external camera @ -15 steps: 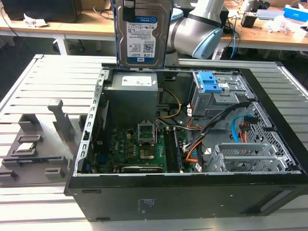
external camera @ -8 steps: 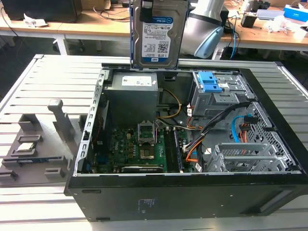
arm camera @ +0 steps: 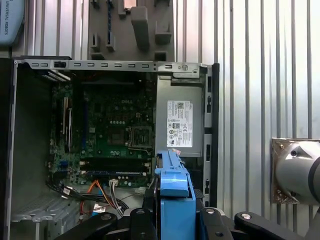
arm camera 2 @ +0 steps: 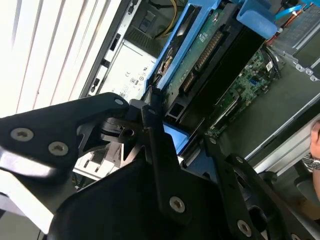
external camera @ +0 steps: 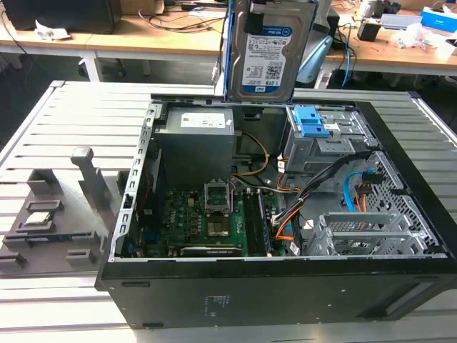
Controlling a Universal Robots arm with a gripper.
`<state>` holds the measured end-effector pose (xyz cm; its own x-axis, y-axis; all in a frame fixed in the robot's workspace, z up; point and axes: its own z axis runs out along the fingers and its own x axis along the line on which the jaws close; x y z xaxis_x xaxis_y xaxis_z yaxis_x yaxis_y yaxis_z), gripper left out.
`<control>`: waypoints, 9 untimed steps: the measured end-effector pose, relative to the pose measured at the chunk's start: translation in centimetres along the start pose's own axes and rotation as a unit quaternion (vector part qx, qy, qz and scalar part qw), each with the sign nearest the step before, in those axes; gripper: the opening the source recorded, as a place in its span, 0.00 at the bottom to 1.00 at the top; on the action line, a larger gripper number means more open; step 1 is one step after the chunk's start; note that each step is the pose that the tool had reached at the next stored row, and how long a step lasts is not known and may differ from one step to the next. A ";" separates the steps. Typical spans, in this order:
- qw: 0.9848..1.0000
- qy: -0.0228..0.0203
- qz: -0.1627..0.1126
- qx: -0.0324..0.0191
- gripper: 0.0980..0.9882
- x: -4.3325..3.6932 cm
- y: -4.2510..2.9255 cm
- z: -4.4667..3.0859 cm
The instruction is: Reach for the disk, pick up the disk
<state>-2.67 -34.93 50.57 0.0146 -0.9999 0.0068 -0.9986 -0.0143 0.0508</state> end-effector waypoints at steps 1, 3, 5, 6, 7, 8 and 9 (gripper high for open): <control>1.000 0.000 0.000 0.000 0.30 -0.01 -0.65 -0.03; 1.000 0.000 0.000 0.000 0.30 -0.04 -1.82 -0.10; 1.000 0.000 0.000 0.000 0.30 -0.05 -2.46 -0.13; 1.000 0.000 0.000 -0.001 0.30 -0.06 -2.78 -0.14; 1.000 0.000 0.000 -0.001 0.30 -0.07 -3.07 -0.15; 1.000 0.000 0.000 -0.001 0.30 -0.08 -3.55 -0.18; 1.000 0.000 0.000 -0.001 0.30 -0.09 -3.88 -0.19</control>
<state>1.21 -34.78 50.56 0.0145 -0.9999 0.0066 -0.9985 -0.0141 0.0523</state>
